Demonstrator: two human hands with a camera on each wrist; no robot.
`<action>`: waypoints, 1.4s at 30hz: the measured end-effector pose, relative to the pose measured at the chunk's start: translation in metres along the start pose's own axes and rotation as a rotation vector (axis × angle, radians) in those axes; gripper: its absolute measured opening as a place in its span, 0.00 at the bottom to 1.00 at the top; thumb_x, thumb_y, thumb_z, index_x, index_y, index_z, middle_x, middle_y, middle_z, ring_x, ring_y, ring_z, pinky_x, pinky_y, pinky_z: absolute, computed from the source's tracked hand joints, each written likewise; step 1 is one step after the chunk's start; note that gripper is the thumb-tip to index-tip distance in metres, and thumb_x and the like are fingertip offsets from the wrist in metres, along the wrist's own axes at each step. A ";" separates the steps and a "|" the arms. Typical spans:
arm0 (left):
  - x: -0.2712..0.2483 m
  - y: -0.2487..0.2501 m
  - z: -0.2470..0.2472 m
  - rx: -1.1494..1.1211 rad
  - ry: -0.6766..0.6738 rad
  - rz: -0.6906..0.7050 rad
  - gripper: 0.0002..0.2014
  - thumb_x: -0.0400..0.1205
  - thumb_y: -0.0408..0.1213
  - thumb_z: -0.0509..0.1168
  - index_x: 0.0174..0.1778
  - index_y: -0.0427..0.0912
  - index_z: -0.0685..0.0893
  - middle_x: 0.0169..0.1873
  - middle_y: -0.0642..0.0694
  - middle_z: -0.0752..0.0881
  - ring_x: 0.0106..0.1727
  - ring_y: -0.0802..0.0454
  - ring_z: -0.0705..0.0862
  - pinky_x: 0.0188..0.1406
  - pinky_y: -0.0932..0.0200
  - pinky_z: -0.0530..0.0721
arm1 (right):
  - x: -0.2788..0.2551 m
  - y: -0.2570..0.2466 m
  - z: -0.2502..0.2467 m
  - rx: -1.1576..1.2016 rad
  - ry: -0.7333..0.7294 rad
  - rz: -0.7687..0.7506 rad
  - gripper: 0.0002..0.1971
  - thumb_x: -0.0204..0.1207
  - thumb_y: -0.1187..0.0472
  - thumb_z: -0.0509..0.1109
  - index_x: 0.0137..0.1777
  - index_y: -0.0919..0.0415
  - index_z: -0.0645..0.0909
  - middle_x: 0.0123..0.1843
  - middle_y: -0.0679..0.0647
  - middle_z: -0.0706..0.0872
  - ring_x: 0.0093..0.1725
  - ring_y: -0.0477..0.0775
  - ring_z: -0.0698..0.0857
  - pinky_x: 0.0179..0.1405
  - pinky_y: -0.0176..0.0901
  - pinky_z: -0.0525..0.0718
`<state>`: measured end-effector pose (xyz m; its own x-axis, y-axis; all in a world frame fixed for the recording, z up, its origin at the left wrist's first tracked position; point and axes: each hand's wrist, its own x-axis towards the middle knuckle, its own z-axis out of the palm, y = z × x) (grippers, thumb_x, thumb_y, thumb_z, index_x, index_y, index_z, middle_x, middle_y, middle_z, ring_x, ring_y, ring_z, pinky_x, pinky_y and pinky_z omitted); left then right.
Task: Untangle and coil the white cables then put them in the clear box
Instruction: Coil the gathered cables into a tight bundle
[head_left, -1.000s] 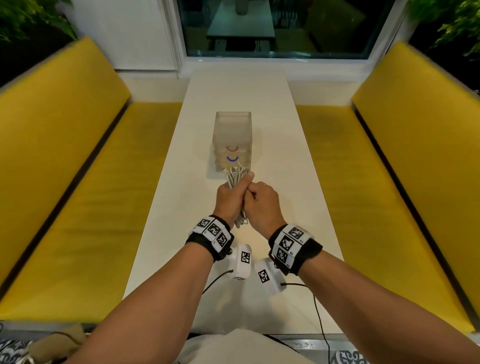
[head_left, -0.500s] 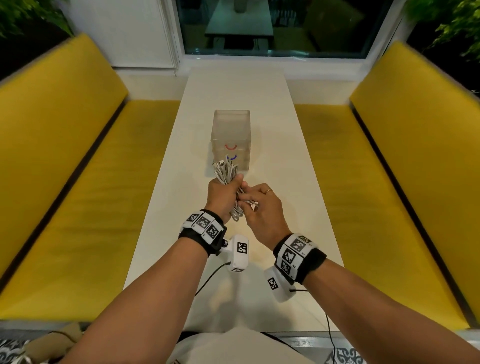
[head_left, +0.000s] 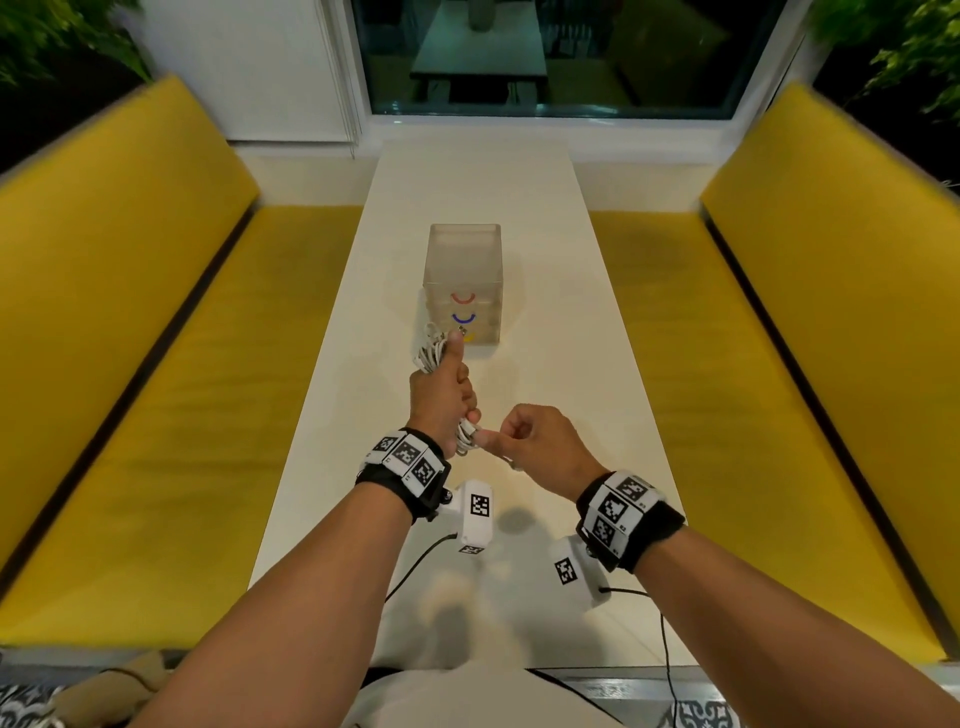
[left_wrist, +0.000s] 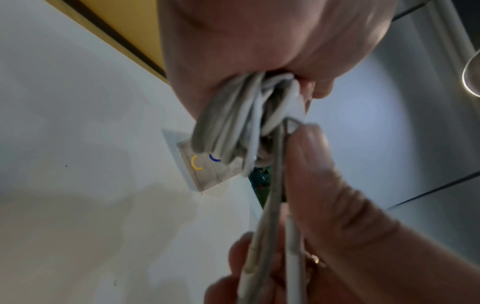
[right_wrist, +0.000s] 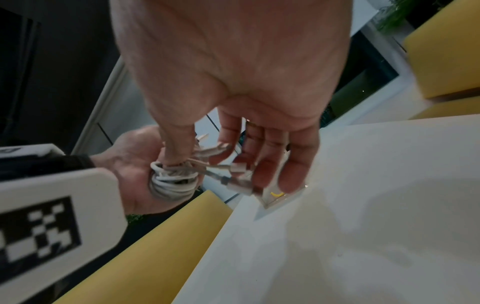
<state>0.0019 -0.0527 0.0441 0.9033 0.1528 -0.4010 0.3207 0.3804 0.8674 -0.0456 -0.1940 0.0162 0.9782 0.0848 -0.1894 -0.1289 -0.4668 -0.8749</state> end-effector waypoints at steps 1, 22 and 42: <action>-0.001 0.000 0.000 -0.008 0.005 -0.001 0.26 0.81 0.61 0.70 0.28 0.46 0.69 0.18 0.50 0.64 0.18 0.51 0.62 0.18 0.61 0.67 | -0.001 0.000 -0.002 -0.041 -0.002 0.036 0.27 0.65 0.34 0.80 0.38 0.60 0.81 0.32 0.53 0.89 0.30 0.47 0.81 0.34 0.44 0.80; -0.008 -0.007 0.006 -0.125 -0.104 0.026 0.25 0.80 0.63 0.68 0.28 0.49 0.73 0.21 0.49 0.62 0.20 0.53 0.62 0.20 0.61 0.65 | -0.001 -0.039 0.005 0.207 0.157 0.213 0.16 0.88 0.54 0.58 0.49 0.62 0.84 0.43 0.60 0.90 0.35 0.59 0.87 0.31 0.52 0.84; -0.008 -0.027 0.007 0.102 0.029 0.018 0.13 0.76 0.43 0.79 0.37 0.41 0.83 0.29 0.46 0.84 0.33 0.47 0.85 0.38 0.54 0.87 | -0.019 -0.045 0.016 -0.185 -0.233 -0.149 0.44 0.73 0.61 0.57 0.90 0.52 0.43 0.90 0.45 0.52 0.89 0.49 0.54 0.85 0.70 0.56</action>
<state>-0.0119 -0.0703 0.0261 0.9010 0.1861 -0.3919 0.3328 0.2831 0.8995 -0.0612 -0.1608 0.0525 0.9180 0.3530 -0.1808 0.0655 -0.5846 -0.8087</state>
